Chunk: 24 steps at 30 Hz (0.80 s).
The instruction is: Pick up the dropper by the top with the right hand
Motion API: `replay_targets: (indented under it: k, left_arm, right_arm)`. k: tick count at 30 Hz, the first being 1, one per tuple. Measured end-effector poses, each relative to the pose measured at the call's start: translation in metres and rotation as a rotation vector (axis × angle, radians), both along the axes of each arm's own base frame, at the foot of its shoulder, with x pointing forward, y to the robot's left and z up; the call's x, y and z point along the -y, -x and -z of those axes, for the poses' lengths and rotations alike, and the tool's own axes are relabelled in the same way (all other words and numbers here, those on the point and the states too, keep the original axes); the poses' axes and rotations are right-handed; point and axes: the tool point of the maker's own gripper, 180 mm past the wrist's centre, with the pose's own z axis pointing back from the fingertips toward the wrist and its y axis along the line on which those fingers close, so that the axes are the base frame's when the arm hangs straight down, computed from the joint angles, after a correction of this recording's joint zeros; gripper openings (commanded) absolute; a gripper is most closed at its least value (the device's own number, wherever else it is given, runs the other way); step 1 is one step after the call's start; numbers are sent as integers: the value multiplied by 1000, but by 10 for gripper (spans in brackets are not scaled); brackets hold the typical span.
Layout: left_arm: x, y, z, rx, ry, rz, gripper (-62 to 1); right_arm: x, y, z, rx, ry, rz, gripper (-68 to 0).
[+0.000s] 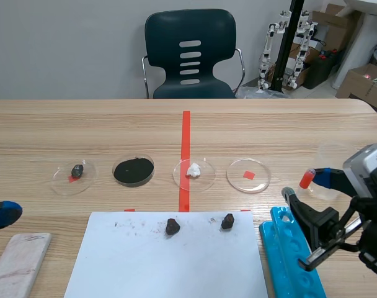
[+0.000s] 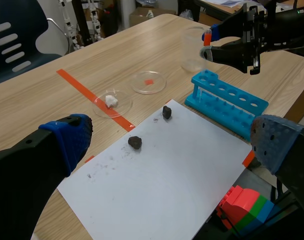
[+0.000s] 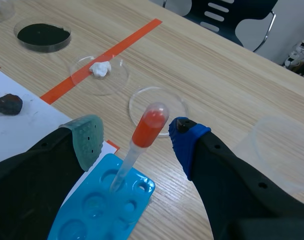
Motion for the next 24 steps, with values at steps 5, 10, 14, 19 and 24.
replay_targets:
  k: [5, 10, 14, 19, 24]
  left_arm:
    - [0, 0, 0, 0, 0, 0, 14]
    - [0, 0, 0, 0, 0, 0, 14]
    - [0, 0, 0, 0, 0, 0, 14]
    - [0, 0, 0, 0, 0, 0, 14]
    - [0, 0, 0, 0, 0, 0, 14]
  right_arm:
    - [0, 1, 0, 1, -3, -1, -372]
    - [0, 1, 0, 1, -3, -1, -385]
    - [0, 1, 0, 1, -3, -1, -463]
    - [0, 1, 0, 1, -3, -1, -520]
    - [0, 1, 0, 1, -3, -1, -552]
